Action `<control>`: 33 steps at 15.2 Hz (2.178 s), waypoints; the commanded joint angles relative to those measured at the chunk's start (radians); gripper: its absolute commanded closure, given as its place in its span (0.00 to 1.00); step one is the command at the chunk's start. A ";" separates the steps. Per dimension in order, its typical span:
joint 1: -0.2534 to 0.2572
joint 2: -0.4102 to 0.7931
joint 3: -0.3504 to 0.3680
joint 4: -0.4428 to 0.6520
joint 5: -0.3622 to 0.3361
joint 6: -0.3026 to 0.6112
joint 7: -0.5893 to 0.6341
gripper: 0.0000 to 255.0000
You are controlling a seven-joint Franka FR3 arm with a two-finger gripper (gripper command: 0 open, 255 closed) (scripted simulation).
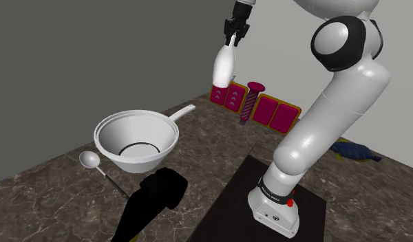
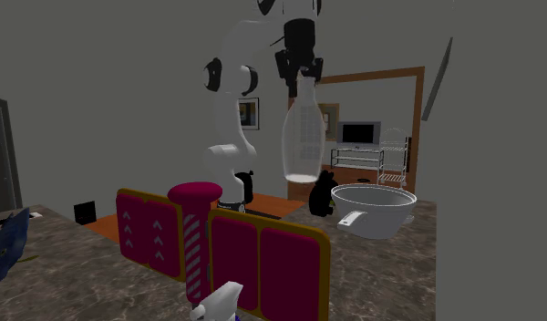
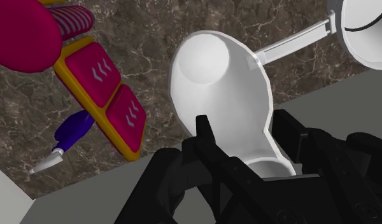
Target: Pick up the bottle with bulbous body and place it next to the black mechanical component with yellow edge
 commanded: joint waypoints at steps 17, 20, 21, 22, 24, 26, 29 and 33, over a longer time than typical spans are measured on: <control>0.070 -0.299 0.152 -0.201 -0.025 -0.099 0.219 1.00; 0.083 -0.374 0.200 -0.263 -0.013 -0.114 0.280 1.00; 0.087 -0.397 0.216 -0.281 -0.008 -0.119 0.301 1.00; 0.091 -0.420 0.232 -0.298 -0.001 -0.125 0.321 1.00; 0.099 -0.462 0.264 -0.327 0.014 -0.138 0.362 1.00; 0.108 -0.500 0.297 -0.352 0.032 -0.152 0.403 1.00; 0.121 -0.552 0.348 -0.380 0.064 -0.174 0.466 1.00; 0.137 -0.609 0.418 -0.401 0.113 -0.205 0.552 1.00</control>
